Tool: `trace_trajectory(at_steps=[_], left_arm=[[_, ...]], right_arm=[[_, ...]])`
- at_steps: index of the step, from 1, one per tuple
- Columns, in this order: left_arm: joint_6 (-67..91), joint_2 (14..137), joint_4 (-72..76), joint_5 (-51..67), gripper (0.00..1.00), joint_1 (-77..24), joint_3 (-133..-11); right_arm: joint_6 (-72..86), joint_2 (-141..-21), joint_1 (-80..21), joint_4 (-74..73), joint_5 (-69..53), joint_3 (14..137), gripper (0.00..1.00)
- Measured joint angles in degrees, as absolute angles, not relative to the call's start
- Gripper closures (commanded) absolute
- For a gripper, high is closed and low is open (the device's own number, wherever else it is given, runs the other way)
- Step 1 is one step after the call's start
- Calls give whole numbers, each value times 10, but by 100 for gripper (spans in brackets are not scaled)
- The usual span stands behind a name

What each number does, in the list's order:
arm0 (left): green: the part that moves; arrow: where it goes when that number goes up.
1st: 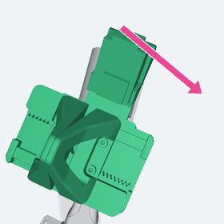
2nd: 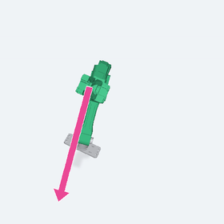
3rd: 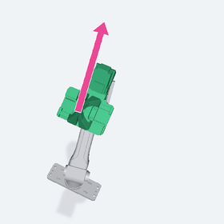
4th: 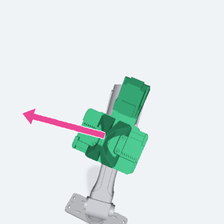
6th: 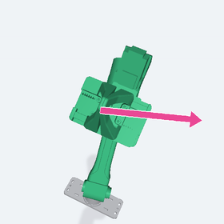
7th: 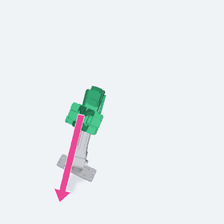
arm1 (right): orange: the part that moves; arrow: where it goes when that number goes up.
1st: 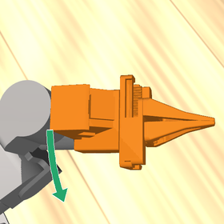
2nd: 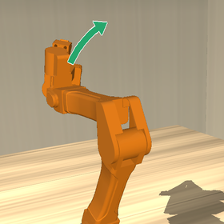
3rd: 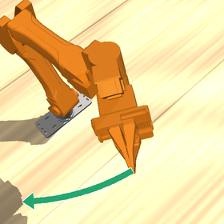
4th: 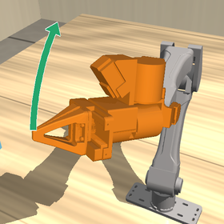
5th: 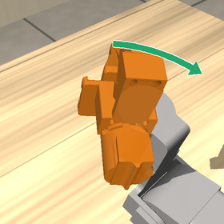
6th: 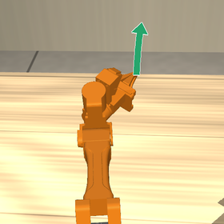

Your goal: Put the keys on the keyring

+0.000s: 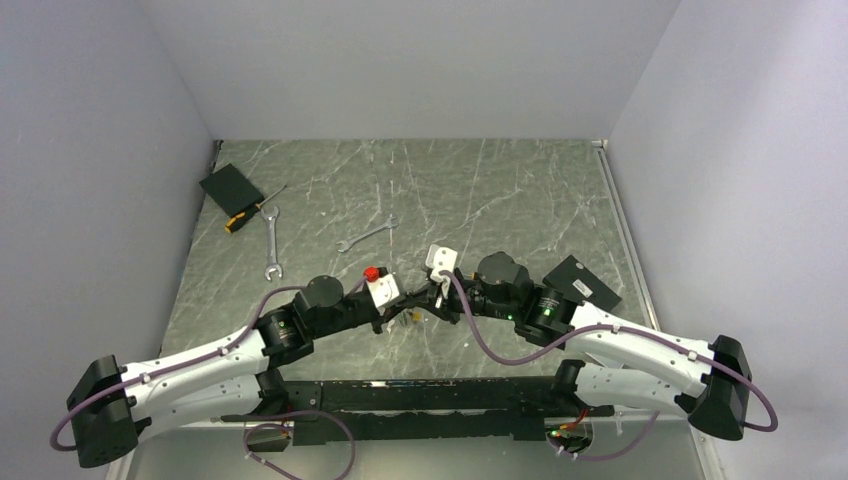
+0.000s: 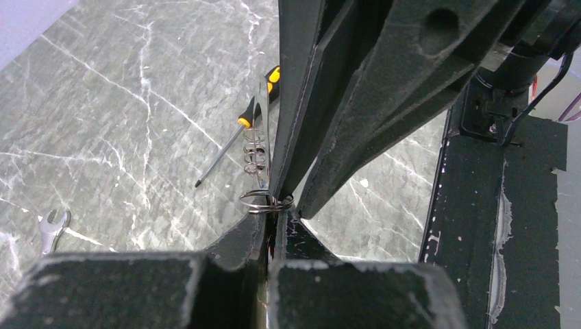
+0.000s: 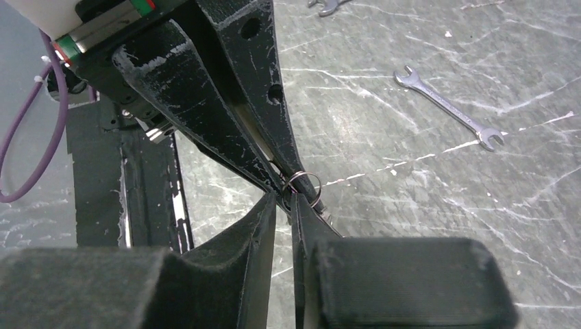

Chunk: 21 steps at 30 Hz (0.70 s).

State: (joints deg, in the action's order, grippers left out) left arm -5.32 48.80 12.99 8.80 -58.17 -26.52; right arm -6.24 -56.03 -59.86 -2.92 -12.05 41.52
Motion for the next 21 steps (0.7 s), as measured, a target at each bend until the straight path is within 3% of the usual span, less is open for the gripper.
trace_trajectory(at_steps=[12, 15, 18, 21], left_arm=[[-54, 467, 122, 113, 100, -579, -264], [-53, 467, 121, 119, 100, -578, -264], [-54, 467, 117, 124, 100, -578, -264], [-54, 467, 112, 129, 100, -578, -264]], right_arm=[[-65, -549, -601, -29, -127, 415, 82], [-65, -549, -601, -30, -130, 415, 87], [-65, -551, -601, -32, -131, 415, 100], [-67, -554, -601, -33, -131, 416, 100]])
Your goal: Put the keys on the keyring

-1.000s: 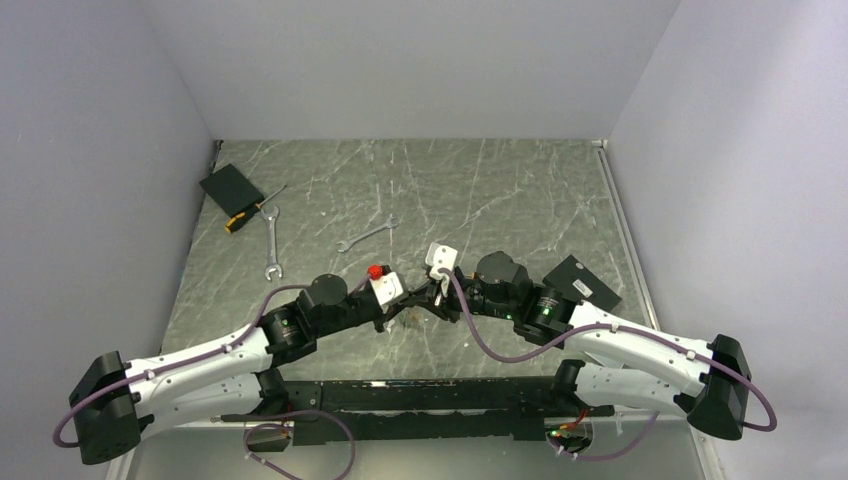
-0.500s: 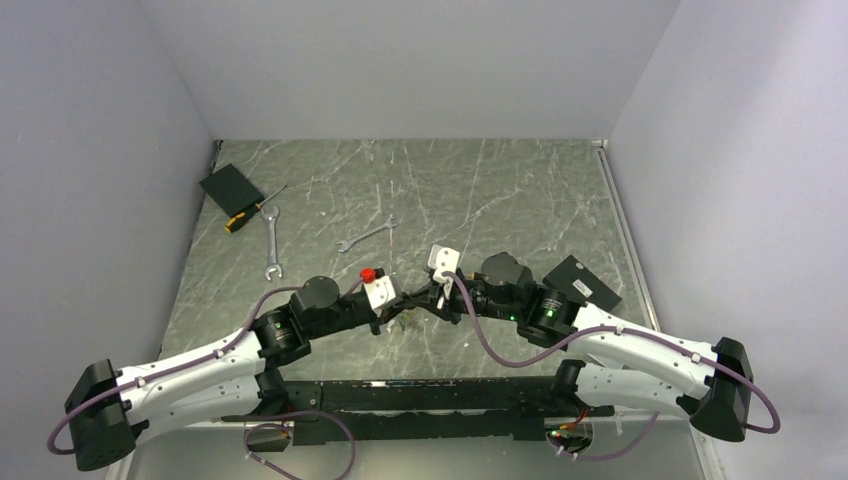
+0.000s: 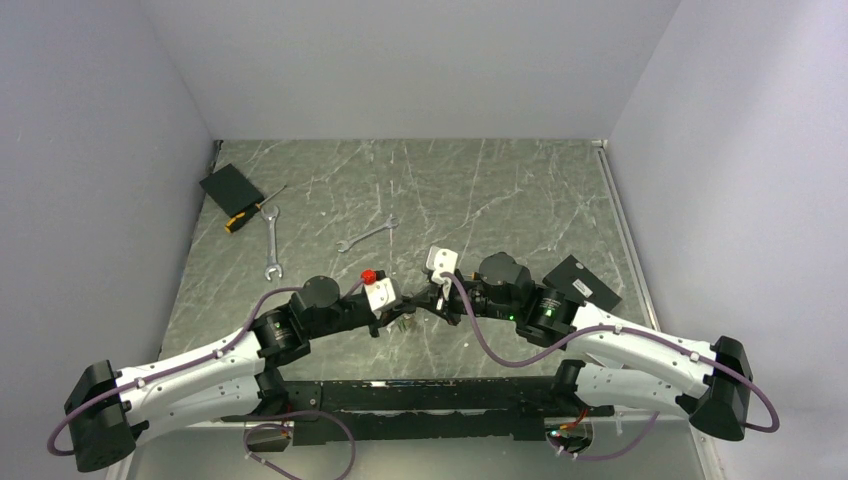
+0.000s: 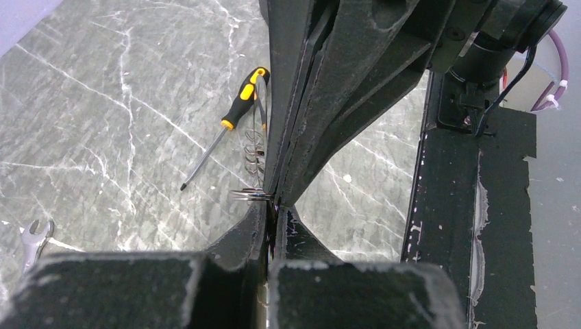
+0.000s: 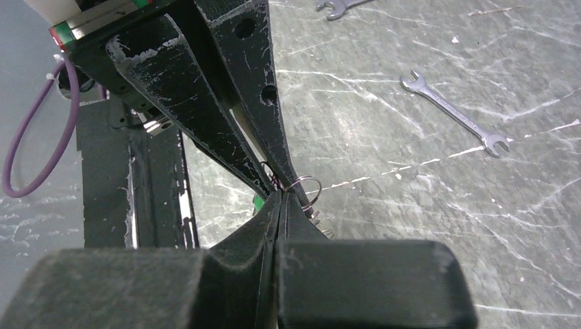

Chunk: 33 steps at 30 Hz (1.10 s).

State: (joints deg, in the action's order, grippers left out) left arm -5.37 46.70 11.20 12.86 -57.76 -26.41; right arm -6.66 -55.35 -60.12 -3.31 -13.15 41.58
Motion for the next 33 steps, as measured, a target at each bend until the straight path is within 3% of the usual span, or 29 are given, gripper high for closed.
trace_trajectory(at_steps=[20, 33], left_arm=[[-84, 493, 112, 115, 100, -580, -270], [-90, 493, 113, 92, 100, -580, -274]], right_arm=[[53, -607, -584, -136, -112, 494, 100], [151, -635, -522, -181, -180, 538, 100]])
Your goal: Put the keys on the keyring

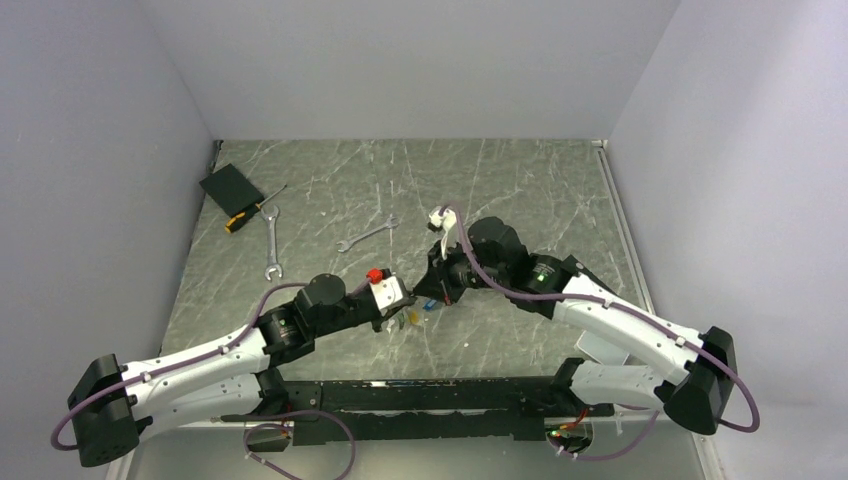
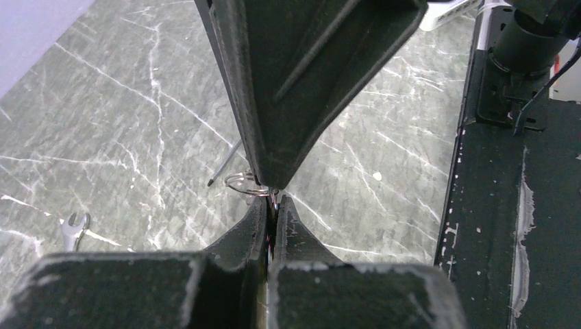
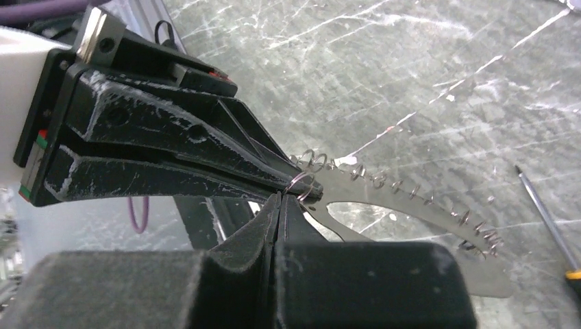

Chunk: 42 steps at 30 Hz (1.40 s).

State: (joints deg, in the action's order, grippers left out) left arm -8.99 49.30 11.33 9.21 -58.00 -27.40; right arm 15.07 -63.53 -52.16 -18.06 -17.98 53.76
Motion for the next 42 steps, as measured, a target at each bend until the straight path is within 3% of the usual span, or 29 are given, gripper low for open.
trace_trajectory(at_steps=[16, 21, 24, 42], left_arm=[[-97, 498, 103, 68, 100, -580, -277], [-96, 501, 100, 69, 100, -580, -279], [-94, 500, 99, 74, 100, -583, -279], [-37, 482, 99, 82, 100, -585, -286]], right_arm=[[221, -695, -462, -224, -274, 583, 100], [215, -700, -462, -239, -269, 595, 72], [206, -696, -459, -235, -253, 601, 63], [161, -644, -466, -181, -289, 561, 61]])
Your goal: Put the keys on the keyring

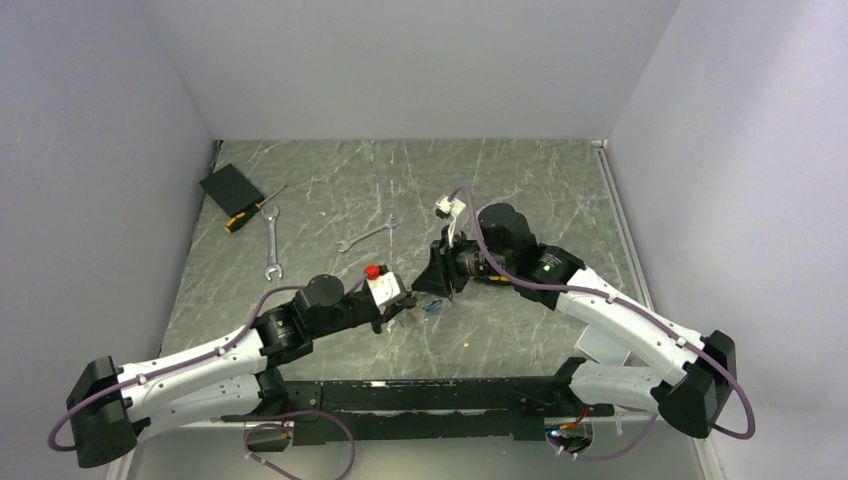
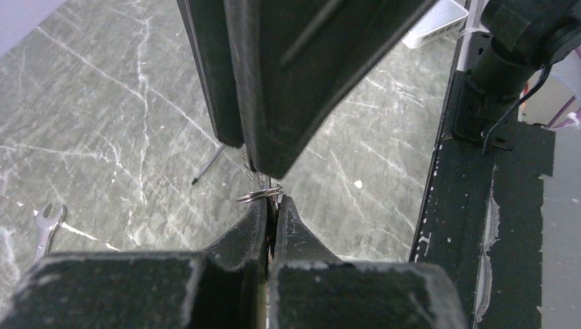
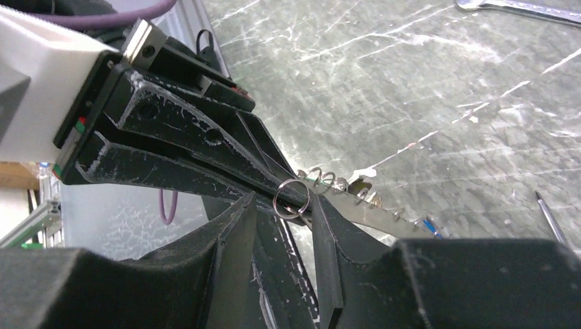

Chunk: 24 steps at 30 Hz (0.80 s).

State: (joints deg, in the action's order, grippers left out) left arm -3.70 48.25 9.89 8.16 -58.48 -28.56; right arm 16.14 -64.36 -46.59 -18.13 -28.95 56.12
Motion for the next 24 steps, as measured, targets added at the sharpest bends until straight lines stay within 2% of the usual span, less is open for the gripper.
trace_trajectory(at_steps=[11, 17, 22, 24], left_arm=[[-17, 483, 86, 97, 100, -585, -307], [-1, 487, 85, 98, 100, -585, -307], [4, 487, 83, 98, 100, -585, -307], [6, 487, 79, 98, 100, -585, -307]], right_arm=[[143, -644, -476, -161, -321, 553, 67], [135, -645, -480, -163, -321, 552, 80], [132, -653, -481, -165, -320, 552, 86], [133, -657, -481, -165, -321, 552, 92]])
